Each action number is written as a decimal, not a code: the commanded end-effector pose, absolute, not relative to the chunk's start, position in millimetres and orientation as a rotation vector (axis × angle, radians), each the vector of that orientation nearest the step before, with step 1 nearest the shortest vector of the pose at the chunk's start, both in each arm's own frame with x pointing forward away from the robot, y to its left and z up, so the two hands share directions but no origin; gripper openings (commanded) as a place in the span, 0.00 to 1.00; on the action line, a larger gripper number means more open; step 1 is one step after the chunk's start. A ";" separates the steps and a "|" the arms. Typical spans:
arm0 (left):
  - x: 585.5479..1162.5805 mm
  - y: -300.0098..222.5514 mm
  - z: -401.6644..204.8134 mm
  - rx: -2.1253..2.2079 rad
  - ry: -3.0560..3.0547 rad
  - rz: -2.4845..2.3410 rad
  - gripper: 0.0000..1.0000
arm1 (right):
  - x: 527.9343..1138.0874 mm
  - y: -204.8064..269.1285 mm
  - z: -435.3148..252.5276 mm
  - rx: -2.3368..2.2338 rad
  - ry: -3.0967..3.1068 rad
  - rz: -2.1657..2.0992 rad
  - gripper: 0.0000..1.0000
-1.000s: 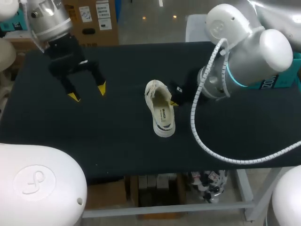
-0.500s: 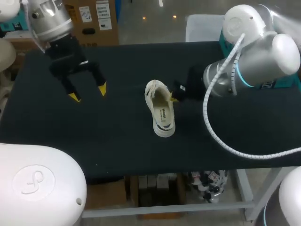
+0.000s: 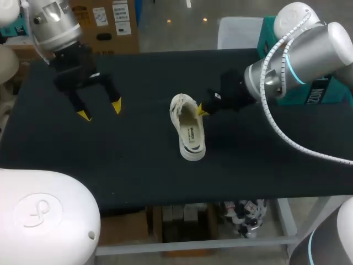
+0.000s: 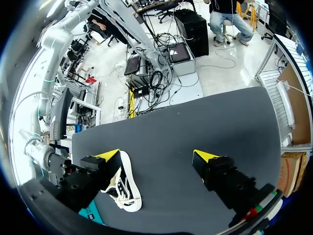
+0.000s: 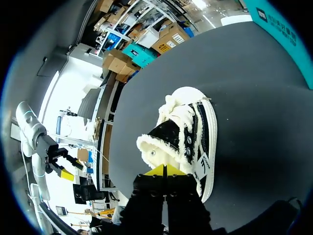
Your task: Open the shoe tongue, take the insole out of the shoe, put the insole back into the shoe, and pack the shoe into the shoebox
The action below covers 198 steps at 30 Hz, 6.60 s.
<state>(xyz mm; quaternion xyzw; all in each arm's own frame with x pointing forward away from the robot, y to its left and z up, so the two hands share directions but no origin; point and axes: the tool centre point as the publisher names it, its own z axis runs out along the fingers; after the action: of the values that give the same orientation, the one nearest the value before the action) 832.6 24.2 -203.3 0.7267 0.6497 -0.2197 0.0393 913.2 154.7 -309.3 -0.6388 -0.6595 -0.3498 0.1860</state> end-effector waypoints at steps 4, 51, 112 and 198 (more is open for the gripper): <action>832.9 24.4 -204.2 2.230 1.983 -0.679 1.00 | 910.3 163.0 -310.1 -1.877 -1.841 -0.876 0.00; 834.9 42.6 -199.5 2.314 2.047 -0.601 1.00 | 938.8 151.5 -327.2 -2.394 -2.135 -0.490 0.55; 873.2 59.5 -182.2 2.426 2.133 -0.453 1.00 | 954.5 94.1 -279.1 -2.220 -2.041 -0.662 0.00; 951.5 105.2 -171.5 2.664 2.074 -0.257 1.00 | 1083.8 -53.2 -167.3 -1.981 -2.381 -1.687 0.00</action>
<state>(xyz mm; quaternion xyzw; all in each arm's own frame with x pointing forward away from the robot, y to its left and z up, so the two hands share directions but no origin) 943.3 107.7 -170.5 0.7818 0.6094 -0.0685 -0.1130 1074.1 -48.5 -174.8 -0.5676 -0.6473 -0.4567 -0.2244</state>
